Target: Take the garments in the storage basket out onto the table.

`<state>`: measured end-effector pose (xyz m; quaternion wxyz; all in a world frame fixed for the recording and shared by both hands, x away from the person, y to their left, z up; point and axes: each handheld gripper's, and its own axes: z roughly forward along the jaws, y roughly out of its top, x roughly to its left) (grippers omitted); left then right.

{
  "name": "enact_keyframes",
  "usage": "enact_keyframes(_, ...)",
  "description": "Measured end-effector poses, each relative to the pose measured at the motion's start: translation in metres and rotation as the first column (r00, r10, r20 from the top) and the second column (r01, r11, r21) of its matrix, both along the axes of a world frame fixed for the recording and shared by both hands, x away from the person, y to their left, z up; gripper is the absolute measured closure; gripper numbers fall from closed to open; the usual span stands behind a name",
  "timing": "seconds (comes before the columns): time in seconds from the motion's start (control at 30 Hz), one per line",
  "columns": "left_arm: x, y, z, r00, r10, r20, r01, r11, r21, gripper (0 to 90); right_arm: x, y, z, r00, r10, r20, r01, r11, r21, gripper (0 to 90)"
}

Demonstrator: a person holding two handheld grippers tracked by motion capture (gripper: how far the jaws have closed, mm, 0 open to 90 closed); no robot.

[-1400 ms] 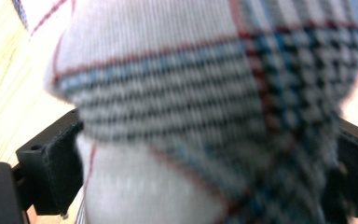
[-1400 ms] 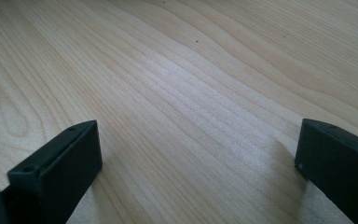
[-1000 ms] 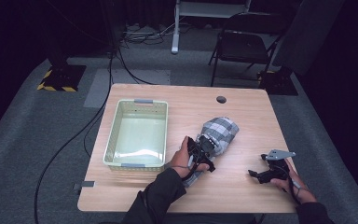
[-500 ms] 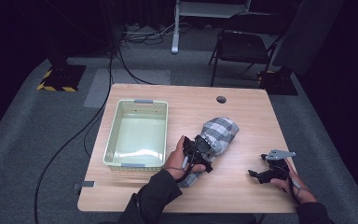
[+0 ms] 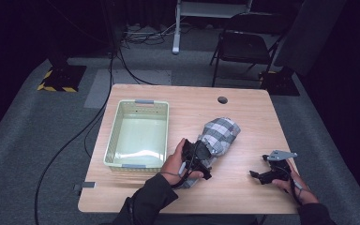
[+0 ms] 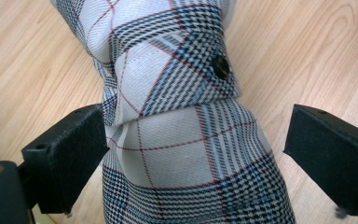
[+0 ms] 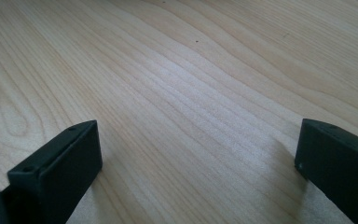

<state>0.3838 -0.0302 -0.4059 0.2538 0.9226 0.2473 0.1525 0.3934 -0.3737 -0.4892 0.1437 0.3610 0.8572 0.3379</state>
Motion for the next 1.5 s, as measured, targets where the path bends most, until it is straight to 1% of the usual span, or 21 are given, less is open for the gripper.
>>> enact_keyframes(0.2, -0.006, 0.004, -0.003, 0.9997, -0.02, 0.016, 0.02, 0.9997, 0.015, 5.4, 0.0, 0.0, 0.0, 1.0, 0.0, 0.0, 0.0, 1.0, 0.0, 0.5)
enact_keyframes(0.37, -0.011, 0.007, -0.003, 0.9986, -0.047, 0.023, 0.047, 0.9988, 0.011, 5.4, 0.0, 0.0, 0.0, 1.0, 0.0, 0.0, 0.0, 1.0, 0.0, 0.5)
enact_keyframes(0.5, -0.015, 0.009, -0.005, 0.9982, -0.05, 0.033, 0.049, 0.9986, 0.019, 5.3, 0.0, 0.0, 0.0, 1.0, 0.0, 0.0, 0.0, 1.0, 0.0, 0.5)
enact_keyframes(0.63, -0.02, 0.015, -0.006, 0.9981, -0.05, 0.035, 0.05, 0.9986, 0.017, 5.1, 0.0, 0.0, 0.0, 1.0, 0.0, 0.0, 0.0, 1.0, 0.0, 0.5)
enact_keyframes(0.77, -0.023, 0.02, -0.007, 0.9988, -0.038, 0.03, 0.036, 0.9983, 0.047, 4.9, 0.0, 0.0, 0.0, 1.0, 0.0, 0.0, 0.0, 1.0, 0.0, 0.5)
enact_keyframes(0.8, -0.024, 0.022, -0.007, 0.9989, -0.035, 0.032, 0.033, 0.9983, 0.048, 4.9, 0.0, 0.0, 0.0, 1.0, 0.0, 0.0, 0.0, 1.0, 0.0, 0.5)
enact_keyframes(1.0, -0.031, 0.034, -0.007, 0.9991, -0.033, 0.026, 0.032, 0.9989, 0.035, 4.8, 0.0, 0.0, 0.0, 1.0, 0.0, 0.0, 0.0, 1.0, 0.0, 0.5)
enact_keyframes(1.1, -0.035, 0.038, -0.007, 0.9988, -0.036, 0.032, 0.035, 0.9984, 0.045, 4.3, 0.0, 0.0, 0.0, 1.0, -0.001, 0.0, 0.001, 1.0, 0.0, 0.5)
enact_keyframes(1.3, -0.04, 0.047, -0.008, 0.9986, -0.042, 0.033, 0.041, 0.9983, 0.042, 4.4, 0.0, 0.0, 0.0, 1.0, -0.001, 0.0, 0.001, 1.0, 0.0, 0.5)
enact_keyframes(1.5, -0.047, 0.058, -0.011, 0.9981, -0.05, 0.035, 0.048, 0.9974, 0.053, 4.4, 0.0, 0.0, 0.0, 1.0, -0.002, 0.0, 0.002, 1.0, 0.0, 0.5)
